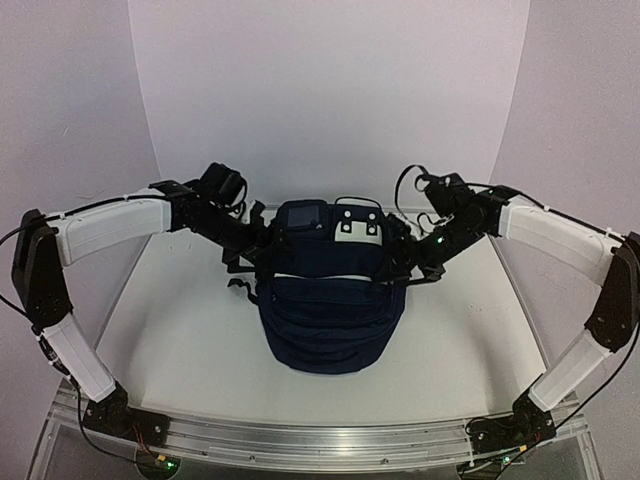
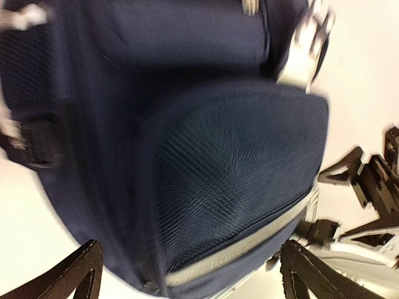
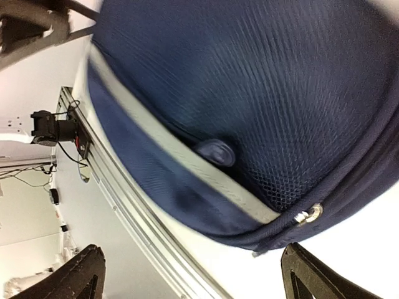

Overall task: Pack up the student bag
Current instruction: Adjust the student bag at the center of the board, then reset both arms

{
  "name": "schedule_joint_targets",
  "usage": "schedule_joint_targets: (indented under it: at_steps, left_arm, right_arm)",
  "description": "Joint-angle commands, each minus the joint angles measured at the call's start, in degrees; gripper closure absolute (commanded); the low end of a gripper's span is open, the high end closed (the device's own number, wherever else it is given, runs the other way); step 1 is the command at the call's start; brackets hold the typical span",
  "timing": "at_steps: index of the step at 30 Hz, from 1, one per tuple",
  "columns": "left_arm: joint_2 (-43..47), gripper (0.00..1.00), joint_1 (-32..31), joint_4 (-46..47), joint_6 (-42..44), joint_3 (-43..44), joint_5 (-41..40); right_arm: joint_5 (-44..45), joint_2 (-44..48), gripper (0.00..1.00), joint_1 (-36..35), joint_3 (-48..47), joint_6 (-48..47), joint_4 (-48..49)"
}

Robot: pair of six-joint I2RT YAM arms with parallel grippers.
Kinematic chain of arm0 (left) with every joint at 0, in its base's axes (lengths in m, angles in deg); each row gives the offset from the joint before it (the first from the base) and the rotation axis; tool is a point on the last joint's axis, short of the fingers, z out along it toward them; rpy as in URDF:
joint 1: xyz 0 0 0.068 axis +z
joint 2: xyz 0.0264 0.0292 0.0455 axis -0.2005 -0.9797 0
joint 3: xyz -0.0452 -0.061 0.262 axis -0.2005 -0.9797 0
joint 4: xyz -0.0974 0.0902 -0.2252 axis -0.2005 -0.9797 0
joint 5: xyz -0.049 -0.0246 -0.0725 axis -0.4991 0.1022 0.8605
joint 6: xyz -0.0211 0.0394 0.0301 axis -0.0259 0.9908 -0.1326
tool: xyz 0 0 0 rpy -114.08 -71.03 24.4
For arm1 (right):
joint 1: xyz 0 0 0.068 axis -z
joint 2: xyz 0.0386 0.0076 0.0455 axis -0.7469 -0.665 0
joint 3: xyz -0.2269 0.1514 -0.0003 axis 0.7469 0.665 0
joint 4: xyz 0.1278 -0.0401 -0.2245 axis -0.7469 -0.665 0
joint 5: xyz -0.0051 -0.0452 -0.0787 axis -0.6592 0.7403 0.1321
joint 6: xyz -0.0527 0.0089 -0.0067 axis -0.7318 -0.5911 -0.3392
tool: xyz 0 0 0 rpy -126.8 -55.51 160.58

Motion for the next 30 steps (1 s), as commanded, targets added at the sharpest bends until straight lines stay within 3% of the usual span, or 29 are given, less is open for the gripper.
schedule_joint_targets:
  at_steps: [1,8,12,20,30]
  left_arm:
    - [8.5,0.00,8.8,-7.1,0.2,5.2,-1.8]
    - [7.2,0.00,20.3,-22.8,6.2,17.4,-6.0]
    - [3.9,0.00,22.7,-27.2,9.5,18.3,-5.3]
    - [6.3,0.00,22.9,-19.8,7.4,2.4,-5.7]
    - [10.7,0.00,22.9,-14.8,6.0,-8.0,-6.2]
  right_arm:
    - [6.8,5.5,0.02,4.3,-8.2,-4.8,-5.9]
    - [7.6,3.0,0.02,14.2,-15.8,-9.1,-7.6]
    - [11.2,2.1,0.02,18.8,-13.8,-15.5,-8.3]
    - [14.9,1.0,0.02,27.6,-1.5,-21.3,-7.9]
    - [13.4,4.6,0.02,28.5,4.3,-20.3,-7.8]
